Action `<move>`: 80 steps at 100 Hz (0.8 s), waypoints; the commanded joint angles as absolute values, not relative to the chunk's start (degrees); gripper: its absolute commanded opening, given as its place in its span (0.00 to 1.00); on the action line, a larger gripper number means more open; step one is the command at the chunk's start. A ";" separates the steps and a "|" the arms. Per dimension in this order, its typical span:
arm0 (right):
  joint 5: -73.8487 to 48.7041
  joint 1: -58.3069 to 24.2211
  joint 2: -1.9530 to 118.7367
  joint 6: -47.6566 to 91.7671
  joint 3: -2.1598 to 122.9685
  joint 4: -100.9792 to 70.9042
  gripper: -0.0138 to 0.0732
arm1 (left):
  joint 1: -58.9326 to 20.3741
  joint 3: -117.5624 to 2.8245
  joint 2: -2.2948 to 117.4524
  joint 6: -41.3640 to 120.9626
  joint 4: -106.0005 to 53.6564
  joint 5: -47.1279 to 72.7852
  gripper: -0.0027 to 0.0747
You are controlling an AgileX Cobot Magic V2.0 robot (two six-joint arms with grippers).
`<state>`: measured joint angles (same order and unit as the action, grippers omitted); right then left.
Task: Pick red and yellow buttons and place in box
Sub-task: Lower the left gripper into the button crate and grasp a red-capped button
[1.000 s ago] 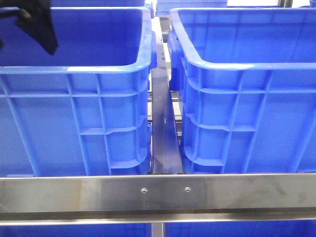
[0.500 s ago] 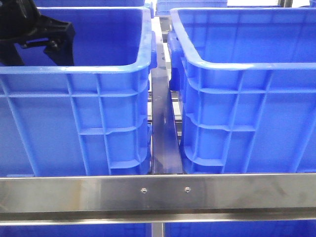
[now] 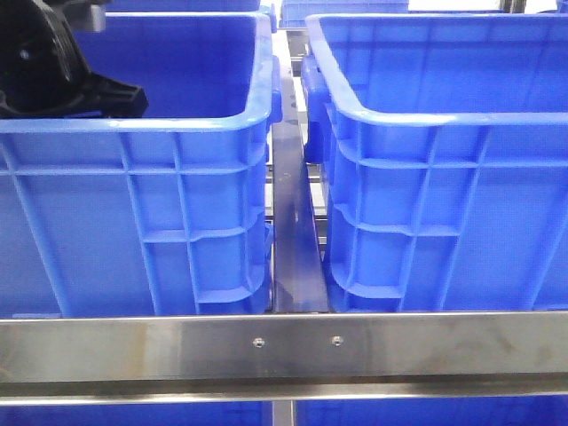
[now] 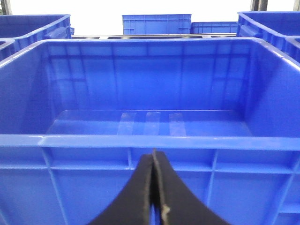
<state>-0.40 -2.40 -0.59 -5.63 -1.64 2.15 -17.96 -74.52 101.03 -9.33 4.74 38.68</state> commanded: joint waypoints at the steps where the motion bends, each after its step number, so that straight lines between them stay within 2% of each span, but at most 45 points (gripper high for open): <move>1: 4.35 -2.26 -1.87 -5.35 -1.55 2.75 0.08 | -18.52 -76.30 98.76 -9.80 5.07 35.79 0.83; 40: 4.35 -2.26 -1.87 -5.35 -1.55 2.75 0.08 | -18.52 -76.30 99.43 -9.80 5.28 34.23 0.83; 52: 4.35 -2.26 -1.87 -5.35 -1.55 2.75 0.08 | -18.52 -76.30 99.43 -9.80 5.28 33.95 0.78; 75: 4.35 -2.26 -1.87 -5.35 -1.55 2.75 0.08 | -18.52 -76.30 99.43 -9.80 5.28 33.95 0.76; 80: 4.35 -2.26 -1.87 -5.35 -1.55 2.75 0.08 | -18.52 -76.30 99.43 -9.80 5.28 34.26 0.73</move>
